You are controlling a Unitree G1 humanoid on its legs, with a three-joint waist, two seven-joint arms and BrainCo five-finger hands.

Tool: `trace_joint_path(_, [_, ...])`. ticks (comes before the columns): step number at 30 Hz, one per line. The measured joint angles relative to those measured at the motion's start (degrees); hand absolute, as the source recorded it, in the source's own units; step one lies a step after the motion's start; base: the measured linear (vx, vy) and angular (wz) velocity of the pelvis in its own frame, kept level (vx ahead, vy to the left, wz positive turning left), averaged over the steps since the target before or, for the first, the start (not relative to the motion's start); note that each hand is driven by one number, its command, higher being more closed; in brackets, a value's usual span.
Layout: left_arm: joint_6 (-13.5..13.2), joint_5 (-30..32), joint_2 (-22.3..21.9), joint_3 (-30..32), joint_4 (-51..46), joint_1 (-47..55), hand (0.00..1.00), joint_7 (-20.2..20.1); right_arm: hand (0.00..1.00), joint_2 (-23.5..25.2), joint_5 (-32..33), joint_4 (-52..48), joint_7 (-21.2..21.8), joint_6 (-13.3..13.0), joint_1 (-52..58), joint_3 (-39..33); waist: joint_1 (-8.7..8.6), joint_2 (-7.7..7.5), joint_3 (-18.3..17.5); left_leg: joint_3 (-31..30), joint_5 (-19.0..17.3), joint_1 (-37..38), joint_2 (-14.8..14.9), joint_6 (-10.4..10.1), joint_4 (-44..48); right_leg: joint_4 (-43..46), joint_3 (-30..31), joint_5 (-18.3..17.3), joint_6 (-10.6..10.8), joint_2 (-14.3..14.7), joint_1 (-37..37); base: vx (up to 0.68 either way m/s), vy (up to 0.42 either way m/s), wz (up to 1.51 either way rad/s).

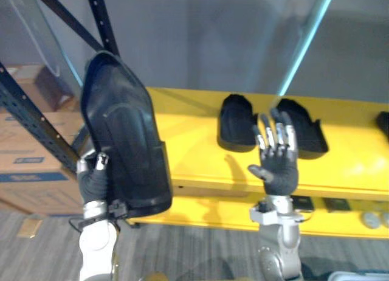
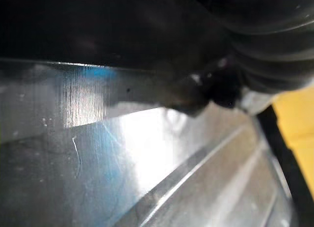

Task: Walk over and take plastic housings, then place them on the shelf

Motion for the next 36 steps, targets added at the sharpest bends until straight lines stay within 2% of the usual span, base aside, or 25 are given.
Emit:
trace_joint_path(3, [1.3,0.2,-0.8,-0.5,0.1,-1.1,1.00,-0.3,0.00,-1.9,0.0,1.9,-1.0,2.2,-0.3,-2.9,-0.19,1.40,-0.2,-0.6,1.1,-1.4,-0.4,0.0,-0.5,-1.1,-0.6,0.9,0.6,0.3,-0.9,-0.01,0.007,0.07])
trace_joint_path(7, [1.7,1.8,-0.7,0.5,0.1,-1.4,1.00,-1.4,0.00,-4.8,-1.3,4.4,-2.8,3.5,-0.3,-7.9,-0.31,4.84,-0.6,-1.4,3.3,-0.2,-0.3,-0.7,-3.8,-1.5,-0.7,1.0,0.7,1.3,-0.7,0.01,-0.052,0.03])
trace_joint_path(9, [2.9,1.9,-0.5,2.9,0.1,-2.3,1.00,-1.8,0.00,-5.6,-1.3,4.4,-2.7,4.2,-0.3,-10.9,-0.40,5.50,-0.7,-0.4,4.5,2.1,-0.3,-1.0,-6.4,-1.6,0.0,1.0,0.7,1.7,-0.4,0.01,-0.046,-0.22])
trace_joint_path(11, [4.4,1.8,0.4,5.0,0.5,-3.9,1.00,-2.6,0.00,-5.6,-1.3,4.3,-2.6,4.2,0.2,-13.4,-1.18,5.49,-0.7,0.0,5.1,3.7,-0.4,-1.4,-8.2,-1.9,0.4,1.0,0.6,2.0,0.1,-0.02,-0.035,-0.24])
trace_joint_path(15, [8.7,1.8,5.8,6.9,5.1,-6.9,1.00,-2.8,0.00,-5.3,-4.2,2.6,-3.3,4.4,3.0,-15.5,-2.05,5.25,-0.7,3.0,5.4,6.3,-0.4,-1.8,-10.6,-2.5,3.4,1.2,1.1,2.3,-0.4,-0.03,-0.014,-0.39])
trace_joint_path(17, [11.5,1.8,7.4,9.2,9.2,-9.1,1.00,-2.9,0.00,-5.2,-7.9,1.2,-5.3,4.4,5.3,-16.0,-3.33,5.11,-0.9,5.0,5.7,6.8,-0.5,-1.8,-11.7,-2.7,5.1,1.3,1.2,2.4,-1.8,-0.02,-0.002,-0.40])
trace_joint_path(18, [12.2,1.8,8.2,9.7,10.6,-9.9,1.00,-2.9,0.00,-5.1,-8.6,1.1,-6.2,4.3,6.0,-16.3,-3.44,5.13,-0.9,5.4,5.8,6.8,-0.5,-1.8,-11.8,-2.7,5.6,1.3,1.3,2.5,-2.1,0.00,-0.002,-0.37])
trace_joint_path(20, [15.1,1.4,12.5,11.3,16.6,-13.9,1.00,-3.1,0.00,-4.0,-9.4,2.1,-9.6,4.4,9.3,-19.8,-4.94,5.13,-0.9,6.9,6.3,7.3,-0.5,-2.2,-12.6,-2.7,7.1,1.9,1.6,2.8,-3.0,0.03,-0.002,-0.29])
trace_joint_path(21, [15.6,1.1,13.8,11.7,18.1,-14.8,1.00,-3.1,0.00,-3.6,-10.0,2.8,-10.5,4.4,10.3,-20.9,-5.02,5.14,-0.9,7.7,6.5,7.9,-0.5,-2.2,-13.1,-2.6,7.7,1.9,1.6,3.0,-3.1,0.06,0.010,-0.37])
trace_joint_path(23, [18.1,-0.9,18.5,13.8,22.4,-18.4,1.00,-3.5,0.00,-2.7,-10.8,7.8,-14.2,4.4,13.9,-24.9,-6.48,5.23,-1.0,9.4,6.5,9.3,-0.4,-2.3,-13.6,-2.7,9.3,1.9,1.6,3.3,-3.0,0.06,0.010,-0.36])
trace_joint_path(27, [21.1,-3.2,22.9,15.2,27.3,-25.5,1.00,-4.1,0.00,-1.6,-10.8,18.0,-17.2,4.5,18.5,-29.7,-8.08,5.75,-0.8,11.4,6.5,10.9,-0.5,-2.3,-14.8,-2.7,10.6,1.9,1.6,3.7,-3.1,0.03,0.001,-0.22])
trace_joint_path(29, [23.3,-3.6,23.7,15.1,29.9,-28.4,1.00,-5.3,0.00,-0.9,-11.5,24.8,-18.7,5.9,20.4,-30.9,-9.07,6.45,-1.2,12.5,6.5,11.7,-0.4,-2.4,-15.4,-2.7,11.1,1.9,1.6,4.0,-2.8,-0.01,-0.010,-0.21])
trace_joint_path(31, [24.1,-4.5,23.7,14.8,31.4,-29.8,1.00,-5.8,0.00,-0.5,-12.6,28.9,-20.1,6.9,21.0,-31.4,-9.70,6.85,-1.4,12.7,6.4,11.8,-0.3,-2.5,-15.5,-2.7,11.2,1.9,1.5,4.1,-2.9,-0.02,-0.023,-0.07])
trace_joint_path(32, [25.5,-5.1,23.7,13.9,33.8,-31.7,1.00,-6.5,0.00,-0.6,-13.1,34.8,-21.5,8.8,20.9,-31.8,-9.71,7.05,-1.5,13.3,6.4,12.0,-0.1,-2.7,-15.5,-2.7,11.5,1.9,1.4,4.3,-2.9,-0.03,-0.028,-0.11])
trace_joint_path(34, [27.2,-5.0,23.7,12.6,36.1,-32.9,1.00,-7.2,0.00,-0.6,-12.9,40.0,-21.3,11.6,21.0,-32.4,-9.61,7.30,-1.6,13.9,6.6,12.7,0.0,-3.1,-16.1,-2.7,12.0,1.8,1.4,4.7,-2.9,-0.03,-0.033,-0.12])
trace_joint_path(36, [30.6,-5.0,23.7,10.3,39.3,-33.8,1.00,-8.3,0.00,-0.6,-11.9,47.4,-20.4,15.7,21.2,-33.7,-9.79,7.89,-2.3,14.0,6.9,12.9,0.1,-3.5,-16.9,-2.6,12.2,1.7,1.2,5.0,-3.0,-0.03,-0.036,-0.04])
